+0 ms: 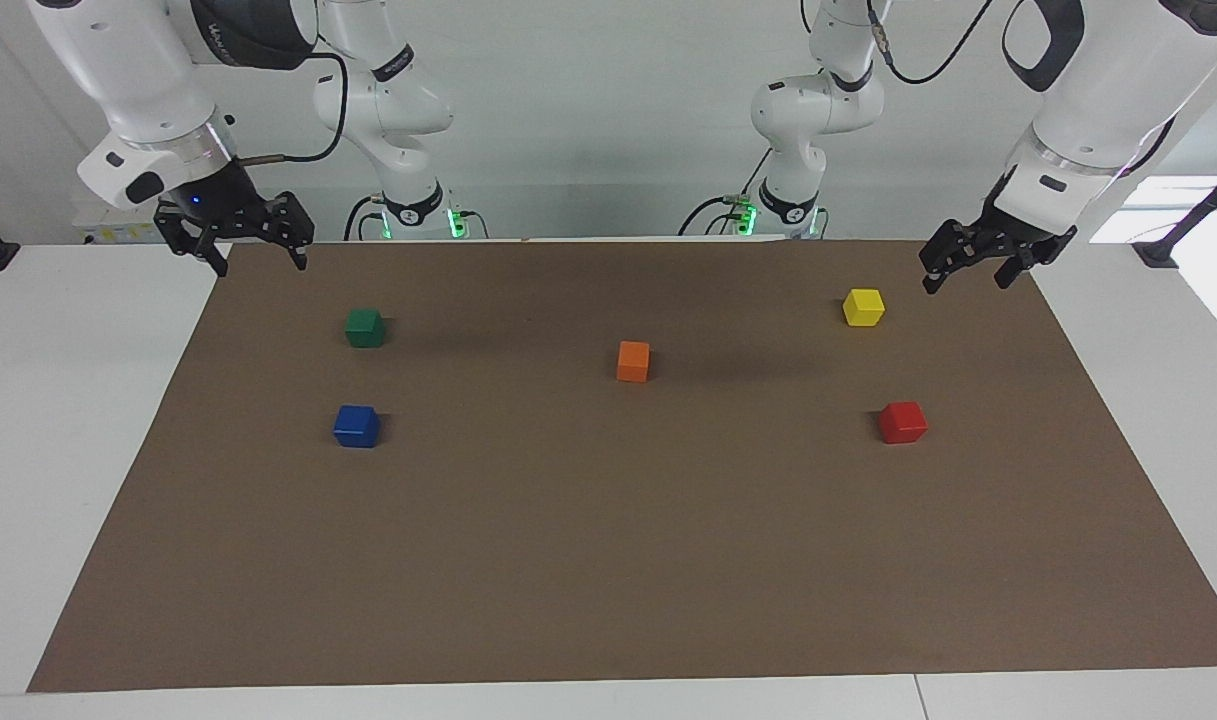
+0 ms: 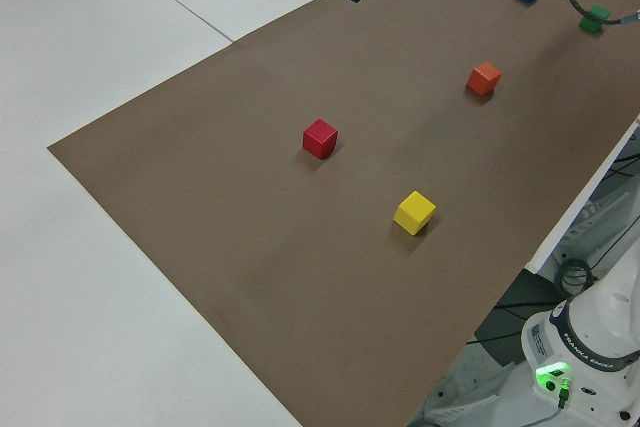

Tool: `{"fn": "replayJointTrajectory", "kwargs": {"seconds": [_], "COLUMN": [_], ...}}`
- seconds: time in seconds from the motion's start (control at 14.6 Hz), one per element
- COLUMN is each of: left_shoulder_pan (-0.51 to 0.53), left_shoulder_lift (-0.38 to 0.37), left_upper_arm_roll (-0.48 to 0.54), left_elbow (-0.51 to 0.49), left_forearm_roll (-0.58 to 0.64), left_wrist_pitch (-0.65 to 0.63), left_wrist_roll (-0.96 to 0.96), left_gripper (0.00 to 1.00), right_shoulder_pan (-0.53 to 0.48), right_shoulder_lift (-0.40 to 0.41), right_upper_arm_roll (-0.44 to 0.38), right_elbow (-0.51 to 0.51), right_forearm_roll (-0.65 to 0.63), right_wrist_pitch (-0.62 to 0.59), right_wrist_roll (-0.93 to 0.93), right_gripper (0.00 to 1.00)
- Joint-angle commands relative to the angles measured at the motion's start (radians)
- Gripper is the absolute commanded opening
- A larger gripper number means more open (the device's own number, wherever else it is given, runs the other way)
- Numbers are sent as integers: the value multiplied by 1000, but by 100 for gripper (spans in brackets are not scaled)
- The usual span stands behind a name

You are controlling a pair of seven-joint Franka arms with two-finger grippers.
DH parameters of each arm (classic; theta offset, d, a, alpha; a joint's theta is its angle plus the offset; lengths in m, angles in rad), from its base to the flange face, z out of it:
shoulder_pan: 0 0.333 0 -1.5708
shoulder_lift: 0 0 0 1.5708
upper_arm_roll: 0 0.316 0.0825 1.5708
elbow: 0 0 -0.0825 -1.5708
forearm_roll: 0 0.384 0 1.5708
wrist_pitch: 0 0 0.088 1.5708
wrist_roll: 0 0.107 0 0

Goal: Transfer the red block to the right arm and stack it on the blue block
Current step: 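Lower the left gripper onto the red cube and grasp it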

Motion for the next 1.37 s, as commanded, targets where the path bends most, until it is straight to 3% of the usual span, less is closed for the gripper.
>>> {"fn": "replayJointTrajectory", "kwargs": {"seconds": [0.0,0.41,0.62,0.89,1.16,1.3], "left_shoulder_pan": [-10,5,42,30,34,41], "left_shoulder_lift": [-7,-24,-51,31,76,79], "left_upper_arm_roll": [4,11,16,16,16,16], "left_elbow": [-16,-74,-205,-319,-499,-537], "left_forearm_roll": [22,28,30,30,30,31], "left_wrist_pitch": [22,111,282,421,669,715], "left_wrist_roll": [-19,-34,-30,-25,-25,-24], "left_gripper": [100,100,100,100,100,100], "right_shoulder_pan": [-20,-20,-20,-20,-18,-20], "right_shoulder_lift": [0,0,0,-3,-6,-11], "right_upper_arm_roll": [12,12,12,10,12,12], "right_elbow": [6,6,6,-3,-8,-20], "right_forearm_roll": [18,19,18,18,18,19], "right_wrist_pitch": [-20,-22,-20,-11,-20,-20], "right_wrist_roll": [6,6,4,3,-3,-29], "right_gripper": [100,100,100,100,100,100]}}
